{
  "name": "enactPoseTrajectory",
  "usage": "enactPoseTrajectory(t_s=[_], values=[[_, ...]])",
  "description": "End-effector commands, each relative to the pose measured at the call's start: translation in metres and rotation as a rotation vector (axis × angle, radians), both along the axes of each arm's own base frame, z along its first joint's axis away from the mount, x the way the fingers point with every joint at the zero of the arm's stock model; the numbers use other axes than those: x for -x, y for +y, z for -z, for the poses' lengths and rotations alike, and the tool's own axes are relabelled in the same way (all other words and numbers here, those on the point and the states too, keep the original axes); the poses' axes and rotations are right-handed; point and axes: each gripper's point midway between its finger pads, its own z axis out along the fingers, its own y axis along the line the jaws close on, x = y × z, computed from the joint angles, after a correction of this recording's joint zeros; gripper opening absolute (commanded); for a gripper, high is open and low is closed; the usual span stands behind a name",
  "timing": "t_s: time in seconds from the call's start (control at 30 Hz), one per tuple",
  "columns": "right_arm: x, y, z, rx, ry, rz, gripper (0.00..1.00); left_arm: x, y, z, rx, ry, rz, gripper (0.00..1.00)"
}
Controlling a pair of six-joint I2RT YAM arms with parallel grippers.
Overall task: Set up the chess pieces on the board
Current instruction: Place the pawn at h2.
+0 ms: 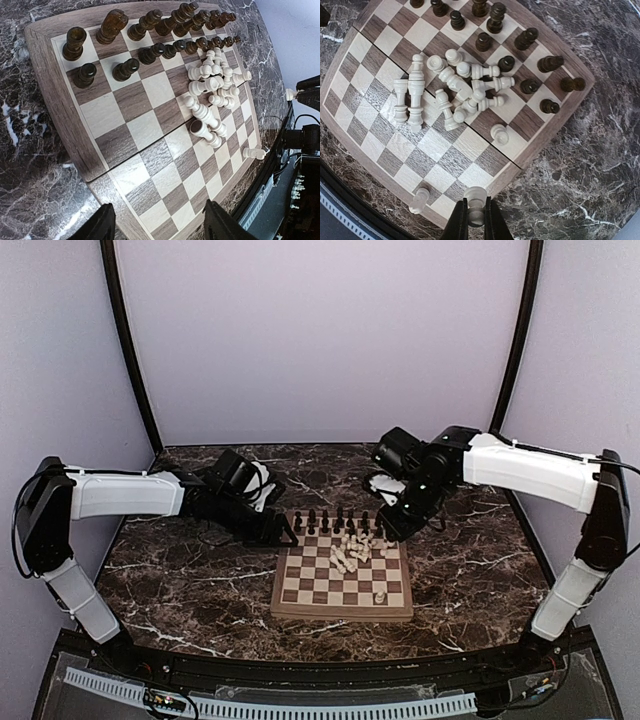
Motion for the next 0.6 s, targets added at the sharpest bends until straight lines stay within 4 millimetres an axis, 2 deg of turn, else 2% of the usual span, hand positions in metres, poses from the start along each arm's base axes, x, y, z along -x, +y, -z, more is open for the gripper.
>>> enactPoseTrajectory(t_s=[0.0,0.13,0.37,0.57], values=[[0.005,-0.029,-0.006,0.019,-0.015,0.076,0.05,-0.005,-0.006,-0.012,0.034,-0.032,-0.005,0.63],[0.011,-0.035,0.001,-0.014,-0.015,0.097,0.05,-0.005,-0.007,-0.01,0.036,-0.023,-0.01,0.63],[0.03,-0.033,0.033,-0.018,0.055,0.083,0.06,-0.005,-0.008,-0.007,0.036,-0.018,-0.011,0.63],[0.039,-0.027,0.049,0.001,0.071,0.04,0.06,-0.004,-0.006,-0.007,0.03,-0.017,-0.013,0.63]])
